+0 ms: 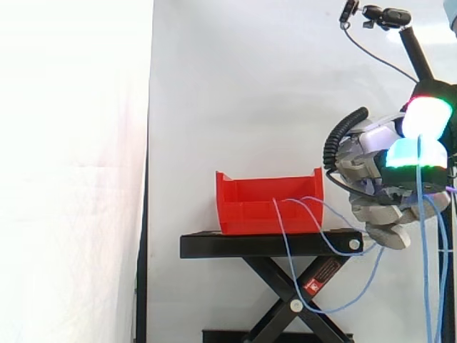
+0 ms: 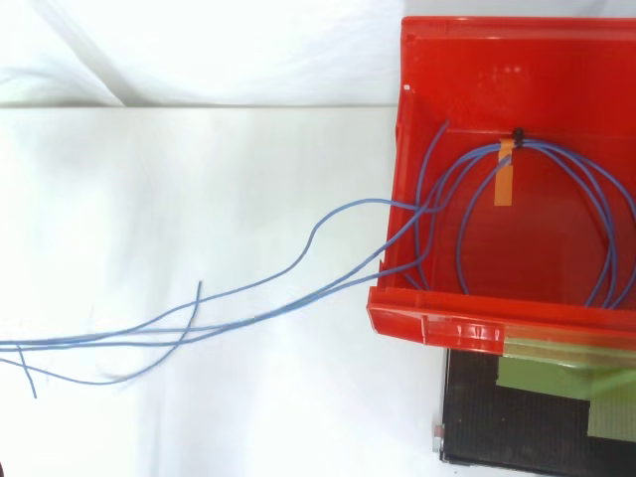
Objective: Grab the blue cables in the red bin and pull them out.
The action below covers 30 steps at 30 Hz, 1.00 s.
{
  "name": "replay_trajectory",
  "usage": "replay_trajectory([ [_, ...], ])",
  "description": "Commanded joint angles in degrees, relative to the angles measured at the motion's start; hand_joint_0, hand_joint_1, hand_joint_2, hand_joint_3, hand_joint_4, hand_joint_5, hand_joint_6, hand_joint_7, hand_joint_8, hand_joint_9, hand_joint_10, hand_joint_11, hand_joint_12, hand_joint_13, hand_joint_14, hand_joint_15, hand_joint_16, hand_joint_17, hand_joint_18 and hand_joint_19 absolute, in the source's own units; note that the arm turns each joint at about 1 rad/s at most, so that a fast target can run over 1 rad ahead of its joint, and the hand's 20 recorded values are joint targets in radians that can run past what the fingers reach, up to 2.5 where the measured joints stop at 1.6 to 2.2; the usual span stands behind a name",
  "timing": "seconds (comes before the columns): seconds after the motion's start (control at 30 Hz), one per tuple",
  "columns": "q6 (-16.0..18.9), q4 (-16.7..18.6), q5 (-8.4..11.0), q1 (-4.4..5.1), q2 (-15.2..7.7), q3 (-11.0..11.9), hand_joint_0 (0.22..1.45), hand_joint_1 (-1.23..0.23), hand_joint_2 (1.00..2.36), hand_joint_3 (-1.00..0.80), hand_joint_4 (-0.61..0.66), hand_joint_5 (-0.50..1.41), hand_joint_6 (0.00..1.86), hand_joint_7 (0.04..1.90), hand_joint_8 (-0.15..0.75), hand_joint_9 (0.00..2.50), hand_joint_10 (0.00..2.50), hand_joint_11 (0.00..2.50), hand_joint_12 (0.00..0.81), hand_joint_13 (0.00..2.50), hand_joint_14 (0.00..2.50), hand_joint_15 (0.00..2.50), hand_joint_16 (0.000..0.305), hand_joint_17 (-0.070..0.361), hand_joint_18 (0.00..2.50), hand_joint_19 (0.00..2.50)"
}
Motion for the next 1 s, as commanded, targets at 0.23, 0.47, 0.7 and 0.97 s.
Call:
replay_trajectory([
  [0.23, -0.1, 0.0, 0.0, 0.01, 0.0, 0.0, 0.96, -0.95, 1.0, -1.0, 0.19, 0.77, 0.95, 0.41, 0.237, 1.2, 0.03, 1.09, 0.29, 1.54, 0.18, 1.64, 0.038, 0.086, 1.03, 1.08],
  [0.47, -0.1, 0.0, 0.0, 0.1, 0.0, 0.0, 0.96, -0.95, 1.0, -1.0, 0.18, 0.77, 0.94, 0.42, 0.239, 1.21, 0.03, 1.1, 0.287, 1.41, 1.14, 1.27, 0.038, 0.086, 1.1, 1.2],
  [0.7, -0.1, 0.0, 0.0, 0.1, 0.0, 0.0, 0.96, -0.95, 1.0, -1.0, 0.15, 0.76, 0.95, 0.41, 0.205, 1.36, 0.02, 1.52, 0.299, 1.37, 1.3, 1.21, 0.038, 0.085, 1.08, 1.2],
  [0.97, -0.1, 0.0, 0.0, 0.1, 0.0, 0.0, 0.95, -0.95, 1.0, -1.0, 0.13, 0.74, 0.97, 0.38, 0.189, 1.47, 0.0, 1.76, 0.298, 1.34, 1.31, 1.2, 0.038, 0.084, 1.04, 1.19],
])
